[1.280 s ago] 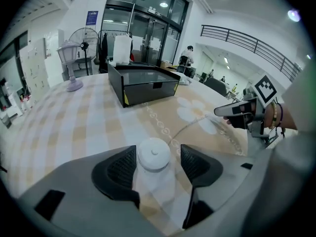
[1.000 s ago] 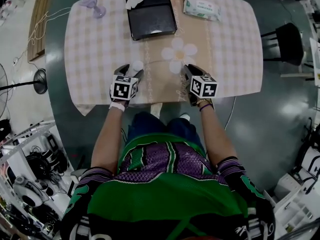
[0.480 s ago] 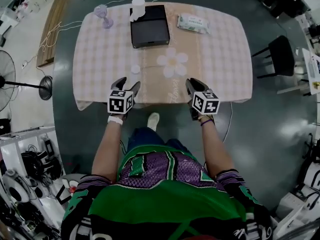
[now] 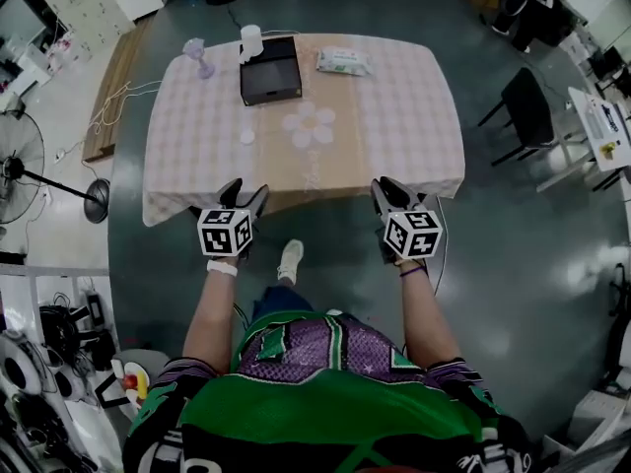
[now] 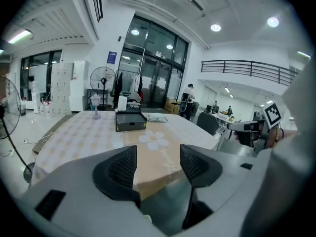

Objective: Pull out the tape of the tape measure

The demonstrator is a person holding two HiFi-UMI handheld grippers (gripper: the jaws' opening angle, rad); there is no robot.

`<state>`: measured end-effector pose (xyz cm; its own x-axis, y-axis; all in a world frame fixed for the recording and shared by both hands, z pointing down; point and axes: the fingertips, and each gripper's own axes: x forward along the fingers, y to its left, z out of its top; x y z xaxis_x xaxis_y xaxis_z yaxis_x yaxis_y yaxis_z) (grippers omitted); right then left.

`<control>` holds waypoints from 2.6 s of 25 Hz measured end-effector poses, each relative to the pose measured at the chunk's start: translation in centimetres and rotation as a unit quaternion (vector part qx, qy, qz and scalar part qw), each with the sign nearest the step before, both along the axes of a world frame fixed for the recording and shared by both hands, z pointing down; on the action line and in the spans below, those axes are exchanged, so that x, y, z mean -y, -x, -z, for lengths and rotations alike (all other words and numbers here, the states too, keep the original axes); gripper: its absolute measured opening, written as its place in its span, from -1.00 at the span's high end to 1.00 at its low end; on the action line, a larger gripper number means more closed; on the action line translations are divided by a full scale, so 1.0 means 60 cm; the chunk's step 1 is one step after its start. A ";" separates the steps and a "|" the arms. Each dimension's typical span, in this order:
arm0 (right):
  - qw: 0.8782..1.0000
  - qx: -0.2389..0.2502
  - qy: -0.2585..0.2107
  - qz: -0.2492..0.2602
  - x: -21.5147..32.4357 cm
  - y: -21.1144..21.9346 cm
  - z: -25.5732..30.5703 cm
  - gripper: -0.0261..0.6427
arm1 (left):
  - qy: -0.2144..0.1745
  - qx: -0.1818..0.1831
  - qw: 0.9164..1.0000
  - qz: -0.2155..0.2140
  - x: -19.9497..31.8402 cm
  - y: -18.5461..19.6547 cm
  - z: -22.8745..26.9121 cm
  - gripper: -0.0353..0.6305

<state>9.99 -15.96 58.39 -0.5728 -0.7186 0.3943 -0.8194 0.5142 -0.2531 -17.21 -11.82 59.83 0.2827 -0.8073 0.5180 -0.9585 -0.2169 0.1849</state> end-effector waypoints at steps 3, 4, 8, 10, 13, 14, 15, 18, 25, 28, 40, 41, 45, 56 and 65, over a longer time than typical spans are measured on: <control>1.000 0.009 -0.028 0.011 -0.056 -0.034 0.048 0.72 | -0.024 -0.015 1.000 0.003 -0.060 -0.038 0.046 0.00; 0.999 0.009 -0.037 0.015 -0.071 -0.045 0.064 0.72 | -0.030 -0.020 0.999 0.005 -0.079 -0.048 0.061 0.00; 0.997 0.021 -0.069 0.012 -0.127 -0.089 0.122 0.72 | -0.063 -0.020 0.998 0.012 -0.149 -0.072 0.120 0.00; 0.996 0.032 -0.081 0.007 -0.158 -0.106 0.152 0.72 | -0.084 -0.015 0.996 0.010 -0.183 -0.082 0.156 0.00; 0.993 0.041 -0.110 0.007 -0.191 -0.119 0.212 0.72 | -0.129 -0.007 0.992 0.011 -0.220 -0.092 0.226 0.02; 0.992 0.043 -0.123 0.008 -0.200 -0.121 0.235 0.72 | -0.144 -0.004 0.990 0.012 -0.229 -0.095 0.251 0.02; 0.990 0.045 -0.136 0.010 -0.209 -0.123 0.258 0.72 | -0.158 0.000 0.987 0.012 -0.238 -0.099 0.274 0.02; 0.982 0.053 -0.179 0.011 -0.241 -0.130 0.323 0.72 | -0.198 0.012 0.980 0.010 -0.264 -0.113 0.336 0.03; 0.972 0.064 -0.227 0.015 -0.278 -0.144 0.403 0.72 | -0.266 0.028 0.963 0.022 -0.304 -0.135 0.427 0.08; 0.973 0.064 -0.223 0.016 -0.285 -0.147 0.409 0.72 | -0.281 0.028 0.959 0.033 -0.323 -0.138 0.443 0.19; 0.974 0.055 -0.214 0.040 -0.307 -0.131 0.412 0.79 | -0.302 0.025 0.950 0.068 -0.370 -0.133 0.467 0.78; 0.974 0.055 -0.215 0.039 -0.308 -0.130 0.414 0.80 | -0.303 0.026 0.950 0.068 -0.372 -0.132 0.469 0.79; 0.973 0.057 -0.222 0.033 -0.314 -0.131 0.419 0.89 | -0.301 0.030 0.951 0.068 -0.377 -0.133 0.470 0.79; 0.972 0.048 -0.226 0.040 -0.337 -0.125 0.420 0.91 | -0.293 0.034 0.954 0.052 -0.392 -0.147 0.462 0.79; 0.971 0.043 -0.231 0.035 -0.341 -0.125 0.424 0.91 | -0.291 0.044 0.954 0.056 -0.400 -0.146 0.461 0.79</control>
<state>17.52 4.52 32.93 -0.6430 -0.7658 -0.0127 -0.7645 0.6428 -0.0492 -8.46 12.20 32.15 0.1541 -0.9880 -0.0096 -0.9879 -0.1539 -0.0178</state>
